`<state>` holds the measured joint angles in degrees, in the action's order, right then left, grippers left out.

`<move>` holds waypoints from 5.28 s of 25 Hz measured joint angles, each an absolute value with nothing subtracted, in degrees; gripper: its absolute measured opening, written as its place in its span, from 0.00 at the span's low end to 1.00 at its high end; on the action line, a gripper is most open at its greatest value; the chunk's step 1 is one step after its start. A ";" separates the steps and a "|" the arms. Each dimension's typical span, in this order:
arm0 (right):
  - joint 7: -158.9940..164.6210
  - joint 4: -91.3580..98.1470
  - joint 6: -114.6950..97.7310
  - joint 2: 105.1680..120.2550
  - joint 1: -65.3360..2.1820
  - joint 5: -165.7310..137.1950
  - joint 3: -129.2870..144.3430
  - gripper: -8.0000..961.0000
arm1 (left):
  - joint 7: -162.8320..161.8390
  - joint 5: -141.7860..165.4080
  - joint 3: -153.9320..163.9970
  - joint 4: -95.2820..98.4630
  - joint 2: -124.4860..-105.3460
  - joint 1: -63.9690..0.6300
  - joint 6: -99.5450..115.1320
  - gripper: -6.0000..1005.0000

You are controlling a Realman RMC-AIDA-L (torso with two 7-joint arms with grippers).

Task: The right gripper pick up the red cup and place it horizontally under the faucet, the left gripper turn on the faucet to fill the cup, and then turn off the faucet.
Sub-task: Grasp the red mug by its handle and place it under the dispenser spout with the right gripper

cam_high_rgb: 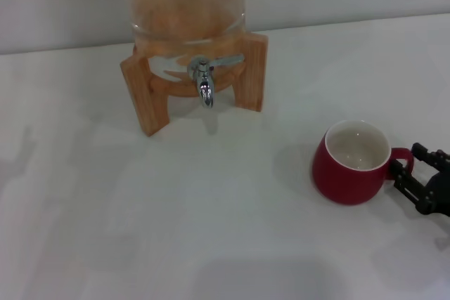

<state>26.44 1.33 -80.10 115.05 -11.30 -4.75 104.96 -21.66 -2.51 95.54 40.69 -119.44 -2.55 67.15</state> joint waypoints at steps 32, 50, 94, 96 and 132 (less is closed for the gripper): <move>26.45 4.62 -79.45 115.05 -11.34 -4.75 106.65 0.17 | -21.62 -2.57 95.15 39.60 -119.43 -3.07 66.76 0.87; 27.31 5.36 -79.27 115.14 -12.43 -4.74 106.83 0.17 | -21.76 -2.64 93.76 37.86 -119.30 -5.71 66.43 0.87; 30.94 13.24 -71.99 115.14 -17.58 -4.75 111.56 0.17 | -21.76 -2.22 91.98 37.34 -119.09 -9.07 62.20 0.87; 30.99 13.31 -71.76 115.18 -18.35 -4.74 111.95 0.17 | -21.82 -2.21 91.98 37.38 -119.09 -9.06 62.20 0.87; 33.43 20.83 -58.92 115.78 -24.33 -4.65 118.14 0.17 | -22.06 -1.05 92.38 37.26 -119.09 -8.54 62.26 0.87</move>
